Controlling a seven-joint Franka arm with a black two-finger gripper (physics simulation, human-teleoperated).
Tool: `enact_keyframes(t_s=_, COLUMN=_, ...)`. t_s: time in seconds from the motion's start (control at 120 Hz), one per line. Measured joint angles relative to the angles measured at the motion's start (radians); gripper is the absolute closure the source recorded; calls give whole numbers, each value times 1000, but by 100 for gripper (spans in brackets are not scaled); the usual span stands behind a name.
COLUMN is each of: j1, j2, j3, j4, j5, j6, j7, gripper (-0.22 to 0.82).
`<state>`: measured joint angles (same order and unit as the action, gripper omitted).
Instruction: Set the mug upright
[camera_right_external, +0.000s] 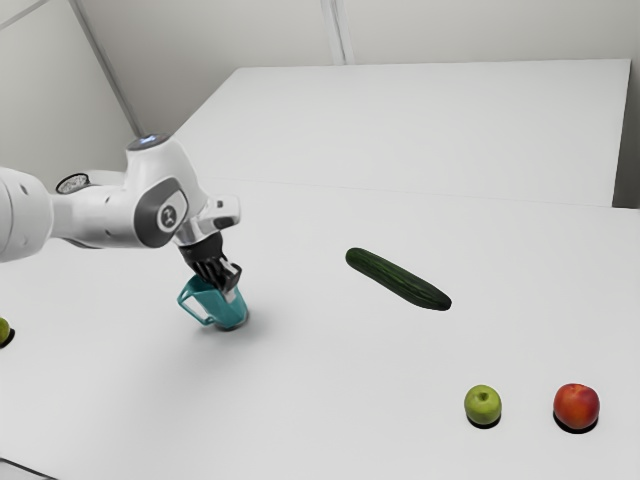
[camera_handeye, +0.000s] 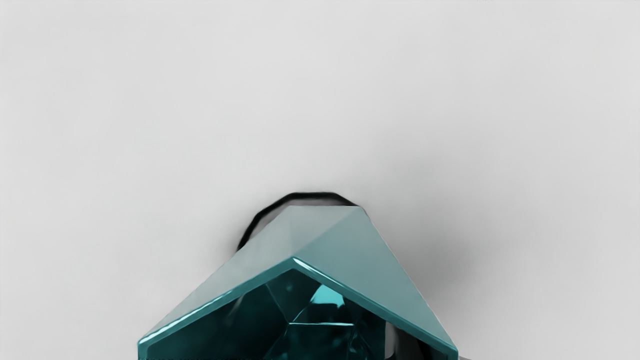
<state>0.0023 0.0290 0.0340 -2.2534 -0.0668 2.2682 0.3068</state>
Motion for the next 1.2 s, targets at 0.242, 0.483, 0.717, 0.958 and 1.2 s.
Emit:
enact_keyframes(t_s=0.242, j1=-18, j2=-10, j3=-1, j4=-11, j5=-3, j6=11, j7=-40, gripper=33)
enact_keyframes(t_s=0.483, j1=-21, j2=-112, j3=-19, j4=22, j5=-13, j6=-36, j7=-64, gripper=11)
enact_keyframes(t_s=0.717, j1=-20, j2=-90, j3=-16, j4=312, j5=-52, j6=-212, j7=-79, gripper=4)
enact_keyframes(t_s=0.958, j1=-10, j2=-15, j3=-13, j4=611, j5=-55, j6=-438, j7=-89, gripper=1)
enact_keyframes(t_s=1.2, j1=-4, j2=-13, j3=-13, j4=630, j5=-44, j6=-530, j7=-96, gripper=0)
